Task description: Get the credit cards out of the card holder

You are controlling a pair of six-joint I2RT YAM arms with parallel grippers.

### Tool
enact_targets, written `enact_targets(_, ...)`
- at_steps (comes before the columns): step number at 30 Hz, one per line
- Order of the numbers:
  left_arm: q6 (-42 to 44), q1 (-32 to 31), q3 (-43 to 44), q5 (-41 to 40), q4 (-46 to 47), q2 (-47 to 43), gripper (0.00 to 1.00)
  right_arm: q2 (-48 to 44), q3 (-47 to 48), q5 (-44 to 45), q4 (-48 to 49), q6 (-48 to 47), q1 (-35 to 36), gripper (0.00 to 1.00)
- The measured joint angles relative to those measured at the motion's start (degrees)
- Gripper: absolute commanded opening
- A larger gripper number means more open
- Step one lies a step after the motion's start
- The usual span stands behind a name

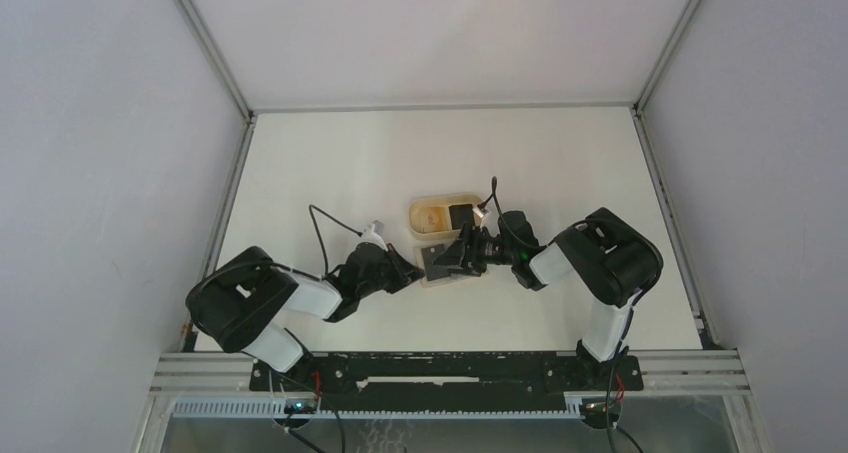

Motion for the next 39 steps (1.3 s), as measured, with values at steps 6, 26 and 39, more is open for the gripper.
enact_targets(6, 0.0, 0.0, 0.3, 0.3, 0.0, 0.3, 0.00, 0.0, 0.1, 0.5, 0.0, 0.0, 0.3, 0.69)
enact_targets(26, 0.1, 0.0, 0.5, 0.4, -0.3, 0.3, 0.00, 1.8, 2.4, 0.0, 0.0, 1.0, 0.6, 0.60)
enact_targets(39, 0.1, 0.0, 0.5, 0.4, -0.4, 0.3, 0.00, 1.7, 1.9, -1.7, -1.4, -0.6, -2.5, 0.59)
